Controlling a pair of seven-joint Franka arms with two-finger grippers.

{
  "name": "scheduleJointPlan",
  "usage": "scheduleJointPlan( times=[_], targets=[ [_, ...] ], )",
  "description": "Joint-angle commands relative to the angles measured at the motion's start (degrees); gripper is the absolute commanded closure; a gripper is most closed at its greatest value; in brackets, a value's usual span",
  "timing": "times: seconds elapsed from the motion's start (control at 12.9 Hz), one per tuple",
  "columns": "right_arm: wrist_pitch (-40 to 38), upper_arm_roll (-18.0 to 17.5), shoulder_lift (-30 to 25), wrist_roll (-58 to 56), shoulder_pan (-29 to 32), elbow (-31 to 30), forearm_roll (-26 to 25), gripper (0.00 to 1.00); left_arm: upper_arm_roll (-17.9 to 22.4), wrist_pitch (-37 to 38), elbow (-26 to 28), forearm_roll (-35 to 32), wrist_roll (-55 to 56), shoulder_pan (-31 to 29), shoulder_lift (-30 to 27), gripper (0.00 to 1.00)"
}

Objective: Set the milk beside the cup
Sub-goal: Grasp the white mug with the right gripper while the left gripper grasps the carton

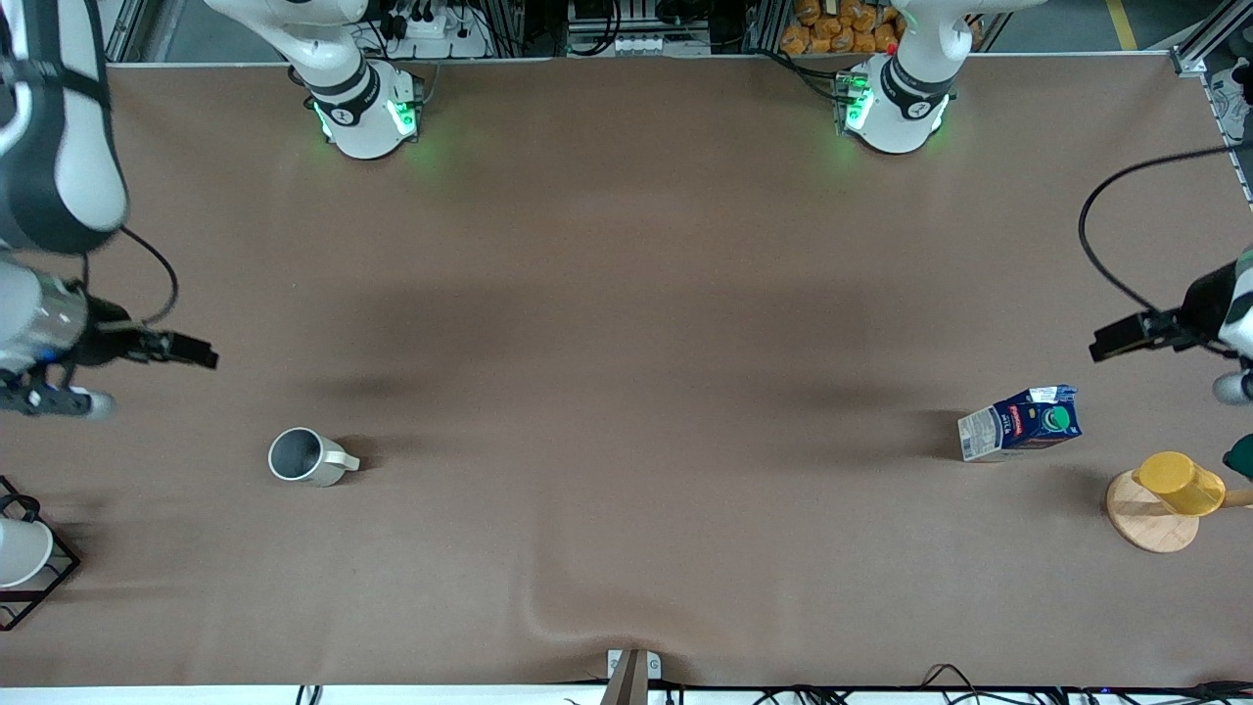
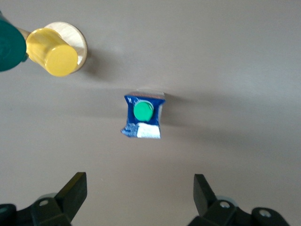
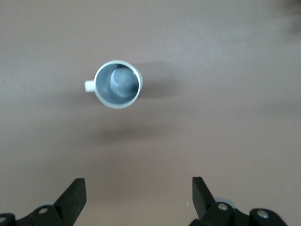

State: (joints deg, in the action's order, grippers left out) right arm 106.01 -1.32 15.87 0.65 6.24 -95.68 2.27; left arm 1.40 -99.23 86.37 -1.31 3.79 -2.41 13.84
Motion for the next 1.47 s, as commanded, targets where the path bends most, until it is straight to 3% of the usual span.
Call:
scheduleJointPlan(
  times=[0.0, 0.39, 0.7, 1.24, 1.32, 1.4],
  targets=[
    [4.5, 0.1, 4.9, 0.8, -0.3, 1.7, 1.2, 0.00, -0.3, -2.4, -0.7, -1.7, -1.0, -2.2, 2.7, 0.00],
    [13.7, 0.1, 13.1, 0.1, 0.4, 4.2, 0.9, 0.00, -0.4, -5.4, -0.3, -0.6, -0.6, -3.7, 8.9, 0.00],
    [16.5, 0.1, 18.7, 0.0, -0.3, 7.6, 0.5, 0.00, -0.7, -5.7, 1.0, -0.4, -0.9, -3.3, 11.6, 0.00],
    [22.2, 0.1, 22.4, 0.8, -1.0, 3.9, 1.3, 0.00, -0.7, -6.9, 3.0, -0.3, -0.4, -2.8, 12.5, 0.00],
    [24.9, 0.1, 22.4, 0.8, -0.9, 2.1, 1.3, 0.08, -0.8, -7.0, 2.9, -0.3, -0.4, -2.8, 12.5, 0.00],
    [26.8, 0.1, 22.4, 1.0, -0.8, 0.8, 1.3, 0.66, -0.8, -7.1, 2.8, -0.1, -0.4, -3.0, 12.5, 0.00]
  ],
)
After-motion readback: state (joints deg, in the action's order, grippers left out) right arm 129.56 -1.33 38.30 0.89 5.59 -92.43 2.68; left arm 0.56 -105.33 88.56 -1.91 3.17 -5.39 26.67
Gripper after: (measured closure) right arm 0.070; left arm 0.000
